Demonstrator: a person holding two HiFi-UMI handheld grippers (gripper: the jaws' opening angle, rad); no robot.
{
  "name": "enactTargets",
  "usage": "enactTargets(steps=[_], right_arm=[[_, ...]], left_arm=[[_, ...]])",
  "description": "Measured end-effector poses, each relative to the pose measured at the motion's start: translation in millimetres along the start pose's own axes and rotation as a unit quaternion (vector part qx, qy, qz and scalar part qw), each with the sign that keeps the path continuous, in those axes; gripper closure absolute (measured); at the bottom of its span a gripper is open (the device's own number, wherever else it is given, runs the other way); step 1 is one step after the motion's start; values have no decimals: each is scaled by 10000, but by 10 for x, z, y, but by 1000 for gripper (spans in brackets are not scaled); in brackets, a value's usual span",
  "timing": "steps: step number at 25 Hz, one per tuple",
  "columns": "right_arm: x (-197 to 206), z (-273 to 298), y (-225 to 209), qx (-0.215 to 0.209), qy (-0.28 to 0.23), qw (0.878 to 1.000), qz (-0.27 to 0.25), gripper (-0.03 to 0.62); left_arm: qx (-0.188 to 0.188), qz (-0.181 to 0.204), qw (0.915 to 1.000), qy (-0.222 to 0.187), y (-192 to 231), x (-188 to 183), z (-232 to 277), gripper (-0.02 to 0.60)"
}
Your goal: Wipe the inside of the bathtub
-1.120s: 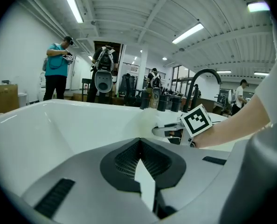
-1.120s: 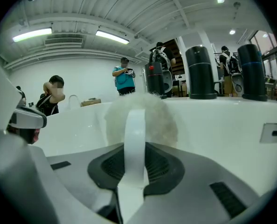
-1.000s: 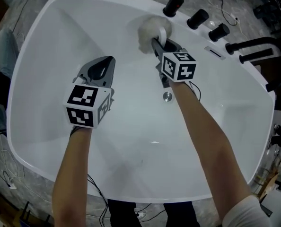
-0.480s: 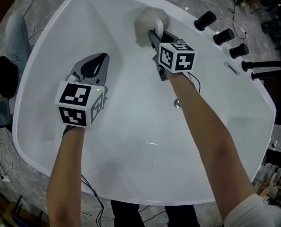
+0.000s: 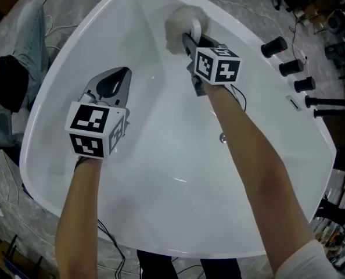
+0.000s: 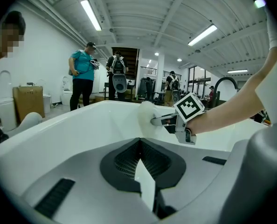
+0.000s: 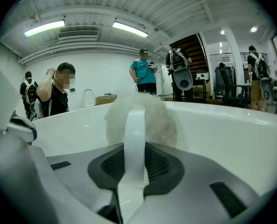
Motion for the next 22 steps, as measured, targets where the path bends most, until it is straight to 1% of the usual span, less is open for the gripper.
enactTargets(steps=[5,9,16,22], right_arm=[[-74,242,152,-74,-6,9999,-114,503],[-123,406,273,-129,-49,9998,-128,503],[-126,623,442,-113,14,9996,-257,503],[-16,712,467,-100,53,9994,-313,504]], left_arm=[[-45,3,10000,25,191,75,-30,577],[-69,-50,10000,-34,307,116,-49,577],[34,-162,9998,-71,315,243,-108,577],[55,-108,9999,-56,304,336,-112,577]])
Point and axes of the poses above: the fingertips, and each gripper's own axes: z forward along the fingers, y to its left, x out of its underside, the point moved 9 cm from there along -z, backward along the fingers, and after that the axes turned 8 degrees about y, right-handed, at the moved point
